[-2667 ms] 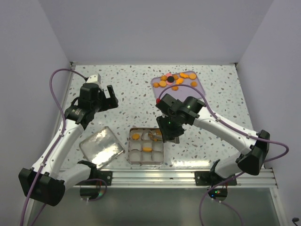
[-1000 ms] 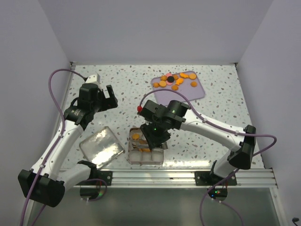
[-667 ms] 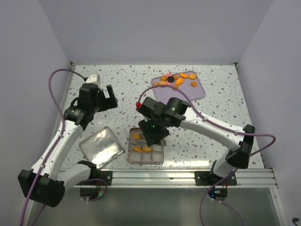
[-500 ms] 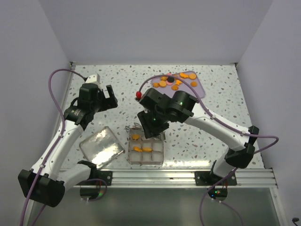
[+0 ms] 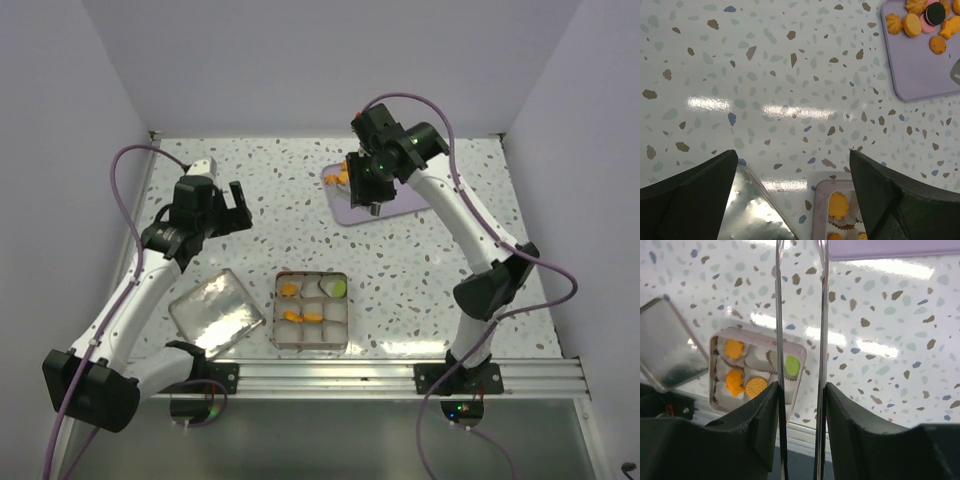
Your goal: Pack the cookies
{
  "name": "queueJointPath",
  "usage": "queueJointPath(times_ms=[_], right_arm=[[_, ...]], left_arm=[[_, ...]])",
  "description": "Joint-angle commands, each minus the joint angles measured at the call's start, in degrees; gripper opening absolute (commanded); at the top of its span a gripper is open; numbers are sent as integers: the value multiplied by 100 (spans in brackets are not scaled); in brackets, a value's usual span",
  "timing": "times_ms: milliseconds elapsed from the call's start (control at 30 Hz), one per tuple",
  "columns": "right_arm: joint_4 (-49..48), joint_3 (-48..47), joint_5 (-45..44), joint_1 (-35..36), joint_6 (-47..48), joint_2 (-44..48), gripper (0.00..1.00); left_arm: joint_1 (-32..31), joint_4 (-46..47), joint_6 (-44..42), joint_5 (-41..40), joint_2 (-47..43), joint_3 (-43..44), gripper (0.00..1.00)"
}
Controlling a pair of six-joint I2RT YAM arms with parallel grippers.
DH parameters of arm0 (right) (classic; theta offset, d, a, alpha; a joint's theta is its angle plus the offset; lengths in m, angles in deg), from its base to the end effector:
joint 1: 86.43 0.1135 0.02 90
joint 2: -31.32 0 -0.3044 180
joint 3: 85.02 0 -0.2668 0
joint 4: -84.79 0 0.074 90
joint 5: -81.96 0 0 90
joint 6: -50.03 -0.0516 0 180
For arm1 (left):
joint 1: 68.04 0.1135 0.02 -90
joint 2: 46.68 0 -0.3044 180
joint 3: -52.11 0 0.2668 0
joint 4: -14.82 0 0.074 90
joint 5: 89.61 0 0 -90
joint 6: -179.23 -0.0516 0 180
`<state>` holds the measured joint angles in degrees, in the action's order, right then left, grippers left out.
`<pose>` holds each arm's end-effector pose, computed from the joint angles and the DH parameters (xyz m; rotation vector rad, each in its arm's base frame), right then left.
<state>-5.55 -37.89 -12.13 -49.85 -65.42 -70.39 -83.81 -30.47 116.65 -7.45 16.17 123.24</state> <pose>0.3038 0.2209 0.4426 -0.2277 2.6088 0.3004 0.2377 -0.0598 0.3475 -0.3009 2.2022 -0.2660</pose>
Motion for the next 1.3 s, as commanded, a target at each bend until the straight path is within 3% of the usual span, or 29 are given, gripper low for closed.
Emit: queueJointPath(times_ms=[0,267,633,1267], right_arm=[[139,-580,-135,-273,330,-524,43],[455,-2407,-689,-722,366,-2229,47],[-143,-2110,-469,-889,348,-2872,47],[-512,-2400,-144,-1056,199,-3707,48]], left_arm=[[30,232,-53,115,78,199,100],[30,294,-70,168,280,287,100],[30,355,-96,151,509,296,100],[39,224,-202,-42,772,462,100]])
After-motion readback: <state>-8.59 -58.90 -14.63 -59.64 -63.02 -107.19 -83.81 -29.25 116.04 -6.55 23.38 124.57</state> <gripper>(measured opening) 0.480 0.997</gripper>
